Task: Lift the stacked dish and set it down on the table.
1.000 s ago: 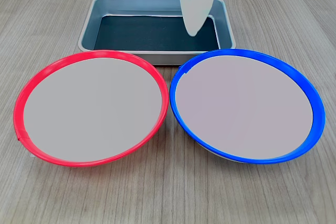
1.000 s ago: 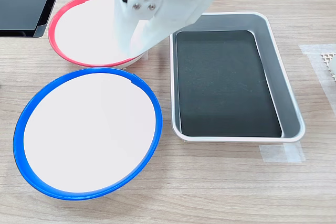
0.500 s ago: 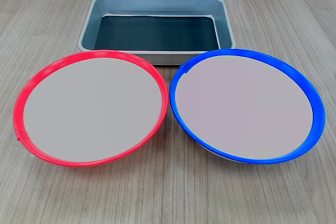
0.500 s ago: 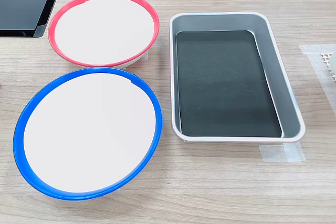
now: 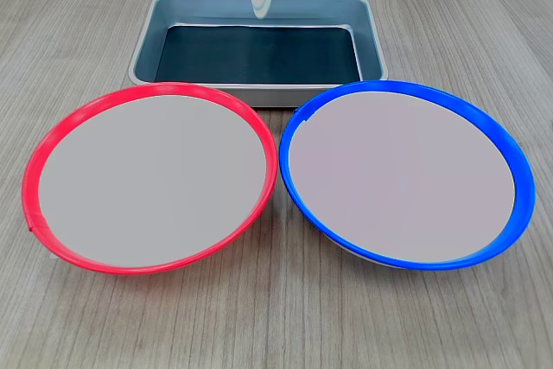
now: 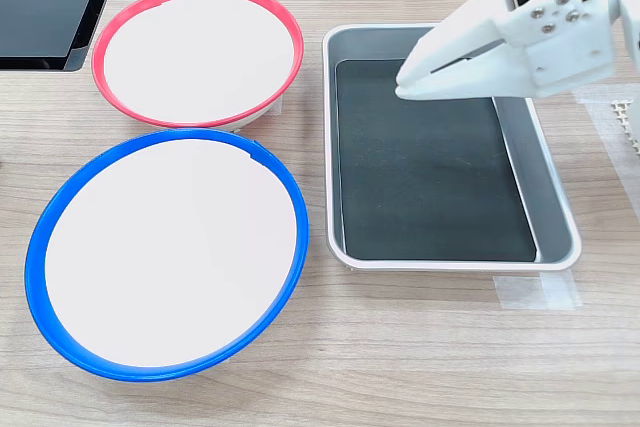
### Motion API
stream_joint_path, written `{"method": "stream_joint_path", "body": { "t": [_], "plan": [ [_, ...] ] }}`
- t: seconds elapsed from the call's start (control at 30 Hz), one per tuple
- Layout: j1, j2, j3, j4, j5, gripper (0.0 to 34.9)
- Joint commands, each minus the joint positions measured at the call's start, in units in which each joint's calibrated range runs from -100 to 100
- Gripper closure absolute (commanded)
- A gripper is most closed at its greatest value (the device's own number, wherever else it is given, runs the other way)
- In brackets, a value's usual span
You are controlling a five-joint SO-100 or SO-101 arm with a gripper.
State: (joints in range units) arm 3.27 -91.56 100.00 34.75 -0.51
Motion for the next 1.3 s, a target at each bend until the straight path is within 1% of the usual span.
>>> {"method": "stream_joint_path", "body": {
  "t": [0.0, 0.03, 0.1, 0.23, 1.27],
  "plan": [
    [-0.78, -4.69, 0.00, 6.90, -0.34, 34.9],
    [-1.06, -6.22, 0.00, 9.62, -0.39, 34.9],
    [-1.34, -7.50, 0.00, 12.51, -0.44, 34.9],
    [-2.29, -7.50, 0.00, 12.59, -0.78, 34.9],
    [-2.00, -7.50, 0.00, 12.67, -0.20, 34.6]
  ]
}}
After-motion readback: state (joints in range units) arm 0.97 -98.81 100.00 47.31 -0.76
